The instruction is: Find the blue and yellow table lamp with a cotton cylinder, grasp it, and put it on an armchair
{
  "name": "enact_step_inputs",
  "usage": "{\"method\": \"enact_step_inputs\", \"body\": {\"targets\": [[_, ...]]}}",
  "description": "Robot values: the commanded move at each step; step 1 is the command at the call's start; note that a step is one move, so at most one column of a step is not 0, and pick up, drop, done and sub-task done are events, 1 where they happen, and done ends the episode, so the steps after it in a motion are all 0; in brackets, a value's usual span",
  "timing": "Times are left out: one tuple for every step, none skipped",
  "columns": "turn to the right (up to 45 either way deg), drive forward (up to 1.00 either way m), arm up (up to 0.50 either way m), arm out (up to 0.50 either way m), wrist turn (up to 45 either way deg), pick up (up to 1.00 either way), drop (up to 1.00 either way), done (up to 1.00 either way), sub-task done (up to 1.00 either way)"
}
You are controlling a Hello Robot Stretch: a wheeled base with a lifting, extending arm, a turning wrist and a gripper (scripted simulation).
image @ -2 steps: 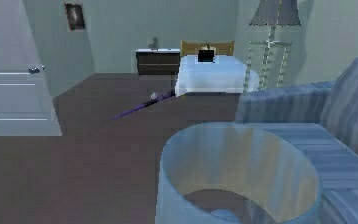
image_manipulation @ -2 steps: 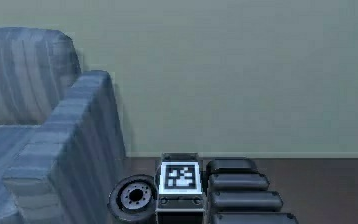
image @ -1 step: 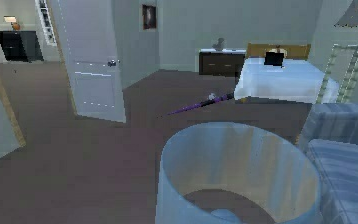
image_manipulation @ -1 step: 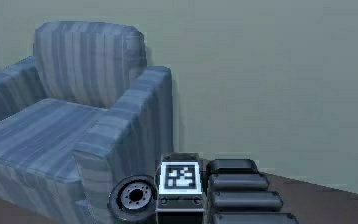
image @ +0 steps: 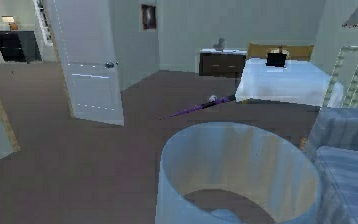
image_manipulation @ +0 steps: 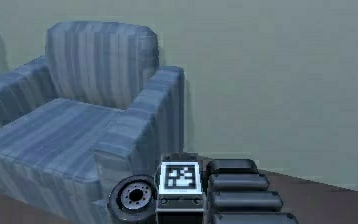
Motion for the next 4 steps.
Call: {"method": "enact_step_inputs", "body": {"targets": [[15.0, 0.0, 0.0, 0.0, 0.0, 0.0, 0.0, 0.0, 0.0], [0.0, 1.0, 0.0, 0.0, 0.0, 0.0, 0.0, 0.0, 0.0], [21.0, 0.0, 0.0, 0.0, 0.0, 0.0, 0.0, 0.0, 0.0], [0.0, 0.05, 0.0, 0.0, 0.0, 0.0, 0.0, 0.0, 0.0]]}}
